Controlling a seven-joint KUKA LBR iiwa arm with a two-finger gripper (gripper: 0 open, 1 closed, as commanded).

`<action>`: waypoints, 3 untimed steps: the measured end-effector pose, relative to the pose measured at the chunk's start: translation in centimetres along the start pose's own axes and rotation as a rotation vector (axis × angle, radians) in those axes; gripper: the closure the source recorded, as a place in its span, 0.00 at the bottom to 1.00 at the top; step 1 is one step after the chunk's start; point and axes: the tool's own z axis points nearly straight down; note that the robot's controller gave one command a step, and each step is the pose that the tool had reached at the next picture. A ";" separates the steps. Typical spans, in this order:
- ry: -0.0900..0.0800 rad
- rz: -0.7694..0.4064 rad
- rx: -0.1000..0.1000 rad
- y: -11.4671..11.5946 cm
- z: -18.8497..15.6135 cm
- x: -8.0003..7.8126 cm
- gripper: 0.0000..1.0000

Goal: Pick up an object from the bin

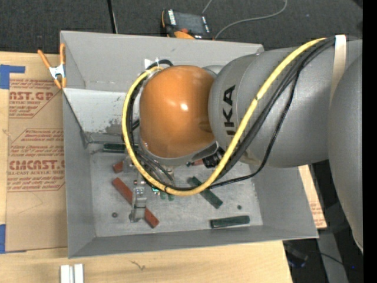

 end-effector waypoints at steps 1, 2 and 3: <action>-0.002 -0.164 0.001 -5.3 15.7 -4.8 0.00; -0.006 -0.167 -0.002 -5.1 15.2 -4.9 1.00; -0.011 -0.166 -0.002 -5.1 15.3 -5.0 0.00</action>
Offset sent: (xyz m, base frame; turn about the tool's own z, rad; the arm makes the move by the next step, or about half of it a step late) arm 0.0479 -0.0522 -0.1539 -0.1663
